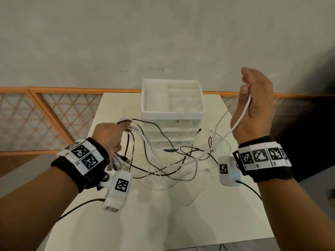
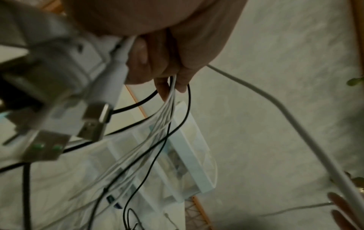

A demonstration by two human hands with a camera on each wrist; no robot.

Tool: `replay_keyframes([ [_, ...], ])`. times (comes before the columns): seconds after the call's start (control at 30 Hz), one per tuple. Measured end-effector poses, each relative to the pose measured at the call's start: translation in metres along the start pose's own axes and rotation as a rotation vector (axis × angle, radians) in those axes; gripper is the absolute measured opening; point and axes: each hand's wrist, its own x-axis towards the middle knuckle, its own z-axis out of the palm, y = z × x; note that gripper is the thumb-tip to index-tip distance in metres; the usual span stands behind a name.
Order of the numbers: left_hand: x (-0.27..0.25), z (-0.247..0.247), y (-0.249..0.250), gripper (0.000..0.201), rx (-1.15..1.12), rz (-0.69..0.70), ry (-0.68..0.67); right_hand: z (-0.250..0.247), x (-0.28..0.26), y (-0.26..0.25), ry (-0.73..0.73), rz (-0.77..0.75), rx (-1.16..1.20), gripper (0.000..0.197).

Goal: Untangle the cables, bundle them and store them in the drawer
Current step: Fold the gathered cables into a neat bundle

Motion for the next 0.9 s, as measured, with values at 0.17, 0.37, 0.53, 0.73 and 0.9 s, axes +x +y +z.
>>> replay_keyframes([
  [0.17, 0.003, 0.005, -0.014, 0.040, 0.028, -0.025, 0.065, 0.000, -0.005, -0.003, -0.137, 0.044, 0.050, 0.037],
  [0.37, 0.002, 0.017, -0.003, 0.026, 0.036, 0.004, -0.059, -0.004, 0.013, -0.035, -0.170, -0.015, 0.184, 0.039],
  [0.53, -0.006, 0.022, -0.002, 0.028, 0.071, -0.029, -0.173, -0.001, 0.017, -0.020, -0.207, 0.024, 0.134, 0.035],
  [0.73, -0.005, 0.013, 0.009, 0.017, 0.003, -0.019, -0.190, -0.003, -0.006, 0.021, -0.229, 0.101, -0.010, 0.032],
  [0.9, -0.012, 0.008, 0.020, 0.013, -0.049, -0.063, -0.266, -0.002, -0.041, 0.056, -0.628, 0.350, -0.301, 0.057],
])
